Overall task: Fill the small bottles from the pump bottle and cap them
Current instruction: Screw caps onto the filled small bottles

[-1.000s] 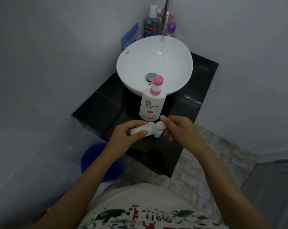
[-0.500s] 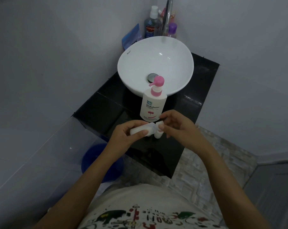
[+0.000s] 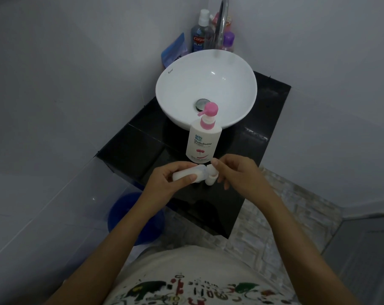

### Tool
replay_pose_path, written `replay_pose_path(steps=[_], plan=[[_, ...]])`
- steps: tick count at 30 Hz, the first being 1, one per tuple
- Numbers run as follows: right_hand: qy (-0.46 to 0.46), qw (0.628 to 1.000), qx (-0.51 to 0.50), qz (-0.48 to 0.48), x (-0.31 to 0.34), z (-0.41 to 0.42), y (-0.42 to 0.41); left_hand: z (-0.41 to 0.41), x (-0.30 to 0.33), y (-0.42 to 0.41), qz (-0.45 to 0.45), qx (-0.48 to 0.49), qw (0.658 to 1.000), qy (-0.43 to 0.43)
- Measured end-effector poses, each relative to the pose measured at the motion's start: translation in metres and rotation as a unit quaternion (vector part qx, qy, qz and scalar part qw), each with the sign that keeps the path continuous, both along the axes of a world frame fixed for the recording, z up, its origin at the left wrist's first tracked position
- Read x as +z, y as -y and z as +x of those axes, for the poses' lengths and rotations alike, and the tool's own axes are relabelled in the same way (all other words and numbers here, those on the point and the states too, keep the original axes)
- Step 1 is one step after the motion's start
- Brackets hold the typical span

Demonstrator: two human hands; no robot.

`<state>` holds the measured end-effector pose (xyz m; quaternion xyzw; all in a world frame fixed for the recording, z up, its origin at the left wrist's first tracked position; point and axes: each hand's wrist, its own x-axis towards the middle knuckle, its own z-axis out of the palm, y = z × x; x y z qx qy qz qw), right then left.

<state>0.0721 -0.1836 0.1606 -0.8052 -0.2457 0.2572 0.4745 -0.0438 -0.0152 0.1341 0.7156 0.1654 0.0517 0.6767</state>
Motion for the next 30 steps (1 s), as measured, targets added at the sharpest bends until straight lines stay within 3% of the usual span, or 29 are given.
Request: replay_pose_path(steps=[3, 7, 12, 21, 26, 30], plan=[[-0.023, 0.999, 0.026, 0.042, 0.003, 0.0, 0.002, 0.0, 0.0, -0.001, -0.001, 0.001, 1.0, 0.003], [-0.002, 1.0, -0.003, -0.008, 0.001, -0.001, -0.002, 0.001, -0.002, -0.001, 0.004, -0.001, 1.0, -0.009], [-0.027, 0.998, 0.028, 0.041, 0.001, -0.003, -0.001, 0.002, -0.003, -0.004, -0.025, 0.0, 1.0, 0.0], [-0.021, 0.999, -0.028, 0.04, -0.016, -0.011, -0.011, 0.003, -0.019, -0.011, -0.007, -0.021, 1.0, 0.007], [0.029, 0.999, -0.036, -0.004, -0.029, -0.012, -0.017, 0.011, -0.043, -0.02, 0.133, -0.057, 0.988, -0.05], [0.044, 0.996, -0.079, -0.001, -0.027, -0.004, -0.013, 0.024, -0.067, -0.023, 0.163, -0.042, 0.982, -0.086]])
